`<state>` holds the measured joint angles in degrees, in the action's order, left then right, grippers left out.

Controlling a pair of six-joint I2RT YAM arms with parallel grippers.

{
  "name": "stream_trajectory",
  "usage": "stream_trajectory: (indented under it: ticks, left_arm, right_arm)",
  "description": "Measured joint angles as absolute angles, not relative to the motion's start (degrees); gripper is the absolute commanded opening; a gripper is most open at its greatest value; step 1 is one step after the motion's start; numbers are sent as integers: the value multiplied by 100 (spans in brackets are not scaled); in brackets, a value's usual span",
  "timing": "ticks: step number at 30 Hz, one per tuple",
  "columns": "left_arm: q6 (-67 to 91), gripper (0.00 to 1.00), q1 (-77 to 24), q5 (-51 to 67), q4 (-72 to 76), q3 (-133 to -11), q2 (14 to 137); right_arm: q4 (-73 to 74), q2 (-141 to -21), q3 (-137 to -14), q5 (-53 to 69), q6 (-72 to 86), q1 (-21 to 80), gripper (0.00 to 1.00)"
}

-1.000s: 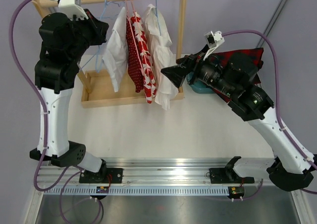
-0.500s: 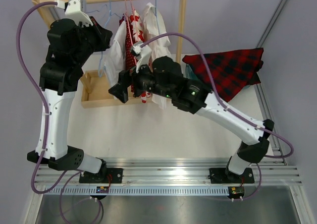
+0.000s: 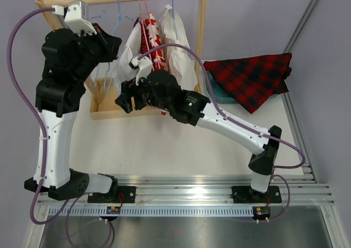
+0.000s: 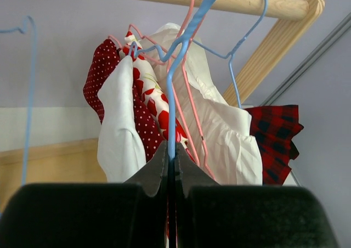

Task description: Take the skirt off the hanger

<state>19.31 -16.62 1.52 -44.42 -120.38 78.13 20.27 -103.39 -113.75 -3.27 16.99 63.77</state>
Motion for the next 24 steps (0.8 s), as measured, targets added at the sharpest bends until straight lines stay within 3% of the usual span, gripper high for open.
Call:
stream_trajectory:
  ticks: [1,4,5,11,24]
  left_arm:
    - [1927,0,-1662,180,-4442,-11987,7756]
    - [1879,0,-1662,298,-4401,-11797,7579]
    - [1855,0,-1662,327,-4405,-11738,7526]
    - [1599,0,-1660,266,-4458,-11686,7406]
    - [1096,0,-1170,-3,-5271,-12567,7568]
  right_arm:
    - [1990,-10436,-11432,-357,1704,6381,47]
    - [1938,-10770,-11651,-405,1715,6414,3]
    - [1920,-10853,-11699,-412,1745,6434,0]
    - [1706,-10857,-11375,-624,1806,6735,0]
    - [1247,-8486,-6965,-2058,2622,8335,0]
